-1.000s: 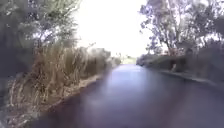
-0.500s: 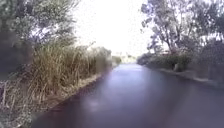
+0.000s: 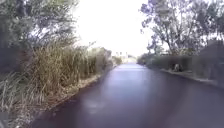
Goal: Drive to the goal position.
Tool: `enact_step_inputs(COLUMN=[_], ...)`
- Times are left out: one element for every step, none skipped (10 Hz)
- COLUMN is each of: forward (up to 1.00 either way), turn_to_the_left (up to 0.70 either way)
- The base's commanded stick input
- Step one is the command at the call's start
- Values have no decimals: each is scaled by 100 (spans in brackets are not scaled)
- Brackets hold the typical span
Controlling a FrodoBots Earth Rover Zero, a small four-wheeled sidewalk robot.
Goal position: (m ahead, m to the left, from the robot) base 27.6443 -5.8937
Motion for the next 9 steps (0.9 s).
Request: enact_step_inputs(forward=[6,6,6,6,6,6,6,6,6], turn_to_the_left=[0,0,0,0,0,0,0,0,0])
